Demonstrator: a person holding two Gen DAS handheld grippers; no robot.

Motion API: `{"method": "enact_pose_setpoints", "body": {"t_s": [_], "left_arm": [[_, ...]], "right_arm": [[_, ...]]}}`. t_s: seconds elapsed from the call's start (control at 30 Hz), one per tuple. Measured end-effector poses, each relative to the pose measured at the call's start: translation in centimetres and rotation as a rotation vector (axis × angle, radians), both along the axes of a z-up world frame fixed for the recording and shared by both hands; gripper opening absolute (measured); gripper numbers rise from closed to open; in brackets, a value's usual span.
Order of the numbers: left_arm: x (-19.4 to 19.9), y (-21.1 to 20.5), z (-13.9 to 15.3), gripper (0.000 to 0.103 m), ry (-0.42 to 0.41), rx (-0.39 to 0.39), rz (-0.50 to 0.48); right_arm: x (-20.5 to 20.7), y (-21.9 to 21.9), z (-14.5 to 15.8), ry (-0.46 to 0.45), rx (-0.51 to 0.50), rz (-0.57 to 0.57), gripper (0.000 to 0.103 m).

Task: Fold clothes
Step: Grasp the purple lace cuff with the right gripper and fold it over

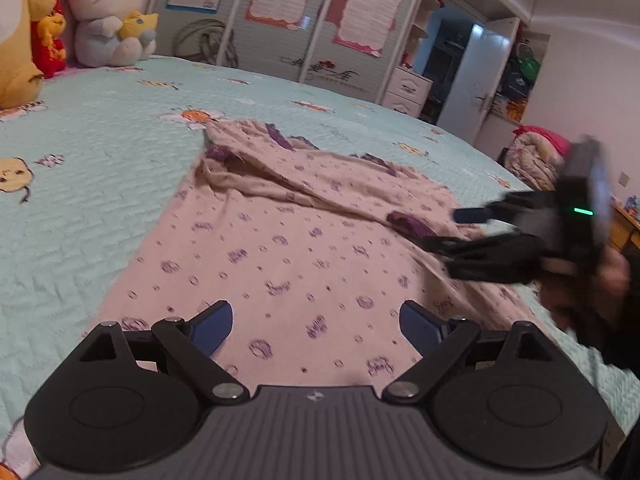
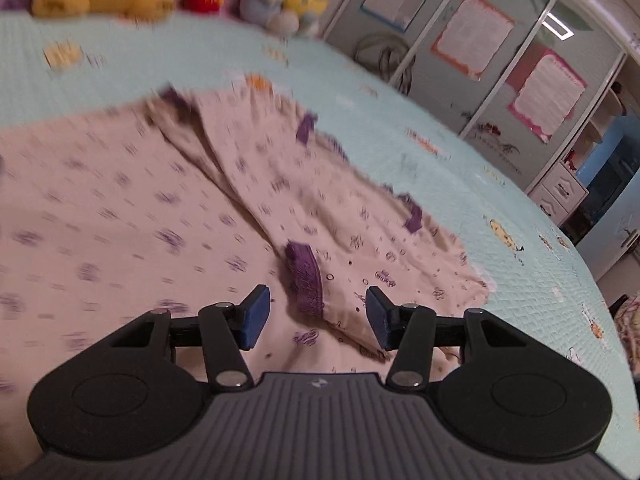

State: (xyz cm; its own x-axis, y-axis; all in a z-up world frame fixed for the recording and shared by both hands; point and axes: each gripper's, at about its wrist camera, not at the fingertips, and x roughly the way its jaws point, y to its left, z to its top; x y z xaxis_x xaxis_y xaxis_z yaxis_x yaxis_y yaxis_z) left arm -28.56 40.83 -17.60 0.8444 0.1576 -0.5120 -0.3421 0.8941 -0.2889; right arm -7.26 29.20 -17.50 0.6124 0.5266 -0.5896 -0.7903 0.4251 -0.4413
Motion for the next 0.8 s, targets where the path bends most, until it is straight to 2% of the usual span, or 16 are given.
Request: {"method": "enact_pose_setpoints", "body": {"t_s": [0.03, 0.07, 0.13, 0.2, 0.23, 0.3, 0.4, 0.47, 0.53, 0.6, 0.63, 0.67, 0.8], "left_arm": [[0.0, -0.1, -0.1, 0.094, -0.001, -0.003, -0.015], [0.0, -0.1, -0.3, 0.094, -0.001, -0.006, -0.028], [-0.1, -0.2, -0.5, 0.094, -0.004, -0.014, -0.044], [-0.2, -0.3, -0.6, 0.094, -0.012, -0.019, -0.056], [-0.3, -0.3, -0.7, 0.094, -0.016, -0.021, -0.061], [-0.1, -0.3, -0.8, 0.094, -0.012, -0.021, -0.063], [0.0, -0.4, -1.1, 0.094, -0.004, -0.019, -0.063], [0.1, -0.5, -1.2, 0.094, 0.004, -0.01, -0.062], [0.1, -0.7, -1.3, 0.094, 0.012, -0.003, -0.06], [0.2, -0.9, -1.4, 0.094, 0.019, 0.007, -0.059], [0.3, -1.0, -1.4, 0.094, 0.024, 0.011, -0.058], [0.3, -1.0, -1.3, 0.094, 0.026, 0.012, -0.058], [0.6, -0.4, -0.2, 0.094, -0.013, -0.041, -0.064]], "right_arm": [[0.6, 0.6, -0.7, 0.001, -0.022, -0.009, 0.047], [1.2, 1.1, -1.3, 0.001, -0.044, -0.018, 0.03], [2.4, 1.6, -2.0, 0.028, -0.063, -0.041, 0.007], [3.4, 0.4, -0.8, 0.073, 0.03, -0.08, 0.007], [4.5, -0.8, 0.4, 0.128, 0.13, -0.124, 0.007], [6.8, -3.5, 2.7, 0.242, 0.334, -0.219, 0.008], [11.9, -9.5, 2.8, 0.521, 0.691, -0.483, 0.015], [14.3, -12.2, 0.5, 0.691, 0.777, -0.592, 0.017], [14.7, -13.3, -0.8, 0.72, 0.777, -0.618, 0.022], [14.8, -14.1, -1.2, 0.744, 0.824, -0.611, 0.04], [14.8, -14.5, -1.3, 0.758, 0.852, -0.607, 0.052], [14.8, -14.6, -1.2, 0.752, 0.868, -0.61, 0.056], [15.0, -14.4, -1.2, 0.743, 0.879, -0.612, 0.056]]}}
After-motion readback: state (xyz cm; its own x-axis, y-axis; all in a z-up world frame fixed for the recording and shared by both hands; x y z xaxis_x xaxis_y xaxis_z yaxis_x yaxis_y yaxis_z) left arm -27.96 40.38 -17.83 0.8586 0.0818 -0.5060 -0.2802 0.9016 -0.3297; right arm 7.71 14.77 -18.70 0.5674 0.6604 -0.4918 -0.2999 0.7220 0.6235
